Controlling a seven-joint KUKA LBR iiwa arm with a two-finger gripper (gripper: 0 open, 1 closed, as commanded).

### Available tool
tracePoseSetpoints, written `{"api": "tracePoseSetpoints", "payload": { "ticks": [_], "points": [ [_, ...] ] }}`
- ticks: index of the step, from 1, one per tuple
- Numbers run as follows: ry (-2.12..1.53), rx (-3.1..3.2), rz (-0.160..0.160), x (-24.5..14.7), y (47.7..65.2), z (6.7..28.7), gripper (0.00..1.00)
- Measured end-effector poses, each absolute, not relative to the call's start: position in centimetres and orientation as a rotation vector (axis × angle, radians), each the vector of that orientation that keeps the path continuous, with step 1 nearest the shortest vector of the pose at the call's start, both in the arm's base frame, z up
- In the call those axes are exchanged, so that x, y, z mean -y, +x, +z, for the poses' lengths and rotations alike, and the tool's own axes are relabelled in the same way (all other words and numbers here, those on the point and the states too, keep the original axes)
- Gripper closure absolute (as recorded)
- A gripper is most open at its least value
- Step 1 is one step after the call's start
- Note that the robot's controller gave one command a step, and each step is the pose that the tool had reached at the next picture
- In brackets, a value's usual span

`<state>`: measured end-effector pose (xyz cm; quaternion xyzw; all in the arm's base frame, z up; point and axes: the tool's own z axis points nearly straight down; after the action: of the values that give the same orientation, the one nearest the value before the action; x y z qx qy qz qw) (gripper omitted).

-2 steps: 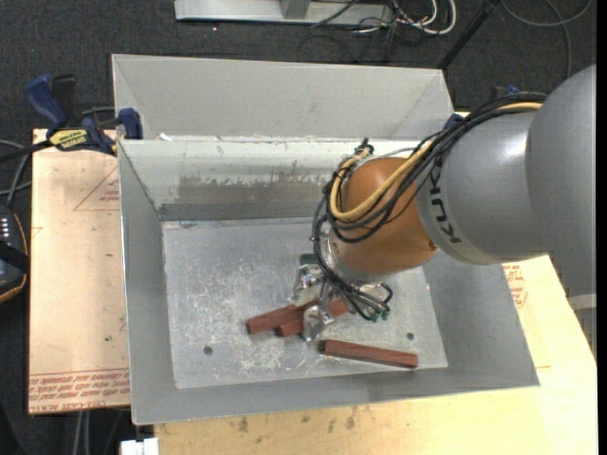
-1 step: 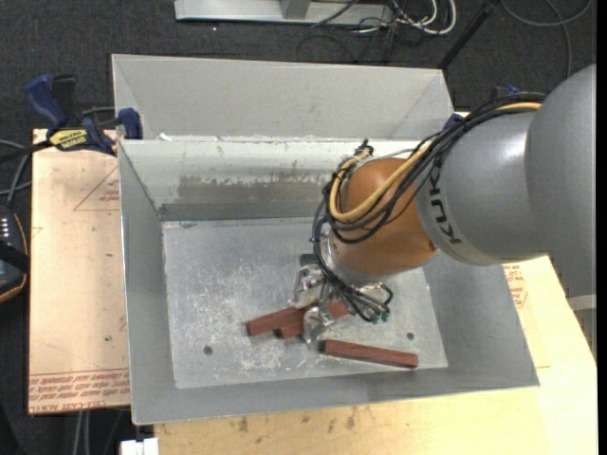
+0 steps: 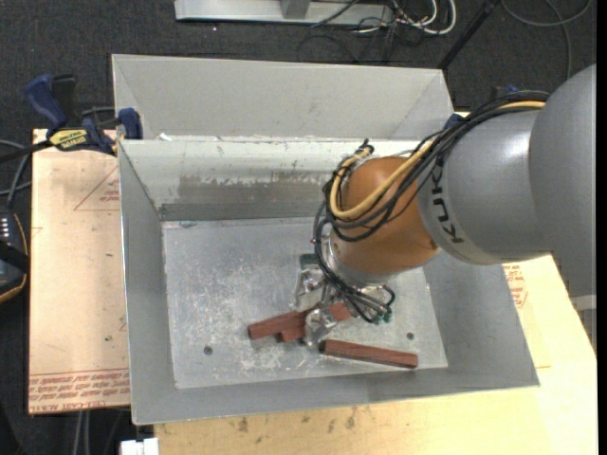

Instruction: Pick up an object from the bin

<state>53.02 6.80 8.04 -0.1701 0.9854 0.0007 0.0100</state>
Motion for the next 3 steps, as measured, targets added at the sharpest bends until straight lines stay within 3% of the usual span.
{"api": "tracePoseSetpoints", "payload": {
  "ticks": [3],
  "points": [
    [-0.534,-3.099,0.002,-6.8,52.7,11.4,1.00]
  ]
}}
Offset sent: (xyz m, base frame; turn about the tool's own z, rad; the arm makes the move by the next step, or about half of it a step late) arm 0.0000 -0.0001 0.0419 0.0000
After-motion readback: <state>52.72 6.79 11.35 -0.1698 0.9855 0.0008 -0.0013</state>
